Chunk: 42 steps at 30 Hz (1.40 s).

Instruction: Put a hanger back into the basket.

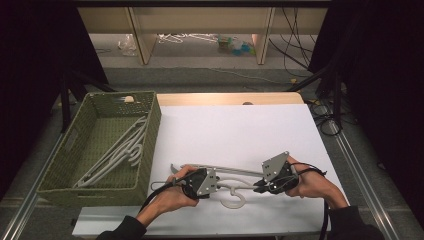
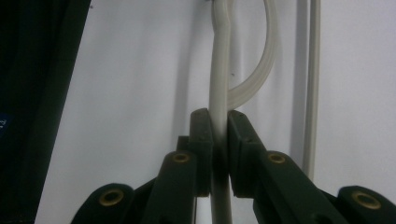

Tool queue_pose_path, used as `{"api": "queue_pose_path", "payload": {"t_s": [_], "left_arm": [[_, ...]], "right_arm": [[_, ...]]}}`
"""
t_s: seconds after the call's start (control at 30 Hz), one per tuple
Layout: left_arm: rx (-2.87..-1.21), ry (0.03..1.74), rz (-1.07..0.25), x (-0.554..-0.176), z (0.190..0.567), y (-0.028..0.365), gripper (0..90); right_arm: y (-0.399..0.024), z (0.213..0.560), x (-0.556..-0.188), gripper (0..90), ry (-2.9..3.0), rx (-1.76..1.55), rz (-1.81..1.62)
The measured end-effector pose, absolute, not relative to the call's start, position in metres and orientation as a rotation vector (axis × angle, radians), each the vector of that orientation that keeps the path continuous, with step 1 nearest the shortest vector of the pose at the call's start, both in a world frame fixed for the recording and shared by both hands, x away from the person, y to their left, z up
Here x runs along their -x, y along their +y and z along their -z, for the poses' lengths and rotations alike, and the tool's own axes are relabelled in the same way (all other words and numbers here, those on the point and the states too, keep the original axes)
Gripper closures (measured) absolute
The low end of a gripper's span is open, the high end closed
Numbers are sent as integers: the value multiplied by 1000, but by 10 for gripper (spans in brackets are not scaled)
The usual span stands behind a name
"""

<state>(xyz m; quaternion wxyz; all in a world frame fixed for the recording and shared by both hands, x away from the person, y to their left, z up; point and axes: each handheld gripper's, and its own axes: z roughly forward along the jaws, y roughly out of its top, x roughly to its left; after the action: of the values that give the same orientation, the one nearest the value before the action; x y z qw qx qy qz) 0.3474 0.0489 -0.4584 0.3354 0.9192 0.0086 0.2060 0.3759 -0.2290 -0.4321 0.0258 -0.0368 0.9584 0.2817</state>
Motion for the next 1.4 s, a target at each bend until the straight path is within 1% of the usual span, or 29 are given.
{"api": "queue_pose_path", "payload": {"t_s": [0.13, 0.17, 0.27, 0.37, 0.5, 0.6, 0.63, 0.67, 0.7, 0.8, 0.9, 0.93, 1.03, 1.1, 1.17, 1.2, 1.4], "left_arm": [[-2408, -9, -535, -346, 451, 51, 731], [-2408, -31, -551, -345, 448, 52, 738], [-2421, -47, -540, -343, 442, 53, 764], [-2418, -27, -523, -342, 438, 55, 776], [-2398, 24, -460, -344, 433, 59, 786], [-2373, 110, -399, -345, 430, 62, 789], [-2361, 172, -371, -346, 427, 66, 789], [-2357, 211, -352, -348, 425, 68, 789], [-2357, 211, -352, -348, 425, 68, 789], [-2325, 325, -288, -351, 420, 75, 789], [-2296, 396, -273, -353, 415, 84, 789], [-2268, 444, -267, -355, 412, 90, 789], [-2256, 476, -275, -357, 409, 96, 789], [-2248, 507, -278, -358, 406, 102, 789], [-2239, 520, -282, -361, 402, 109, 789], [-2209, 552, -272, -362, 399, 114, 789], [-2149, 616, -254, -363, 392, 123, 790]], "right_arm": [[-230, 430, -377, 821, 2931, 110, -910], [-231, 428, -376, 818, 2923, 100, -916], [-232, 426, -377, 798, 2887, 71, -962], [-231, 424, -379, 772, 2857, 35, -993], [-230, 422, -379, 744, 2818, -29, -1006], [-227, 419, -377, 666, 2777, -89, -989], [-225, 417, -377, 603, 2751, -137, -996], [-225, 416, -378, 569, 2728, -183, -1008], [-225, 416, -378, 569, 2728, -183, -1008], [-227, 411, -379, 467, 2662, -320, -1056], [-229, 406, -378, 410, 2616, -429, -1119], [-231, 403, -376, 383, 2595, -503, -1150], [-232, 403, -374, 373, 2571, -558, -1186], [-234, 404, -371, 346, 2535, -616, -1193], [-236, 404, -367, 345, 2522, -662, -1218], [-238, 407, -364, 339, 2492, -712, -1227], [-243, 414, -354, 339, 2484, -760, -1241]]}}
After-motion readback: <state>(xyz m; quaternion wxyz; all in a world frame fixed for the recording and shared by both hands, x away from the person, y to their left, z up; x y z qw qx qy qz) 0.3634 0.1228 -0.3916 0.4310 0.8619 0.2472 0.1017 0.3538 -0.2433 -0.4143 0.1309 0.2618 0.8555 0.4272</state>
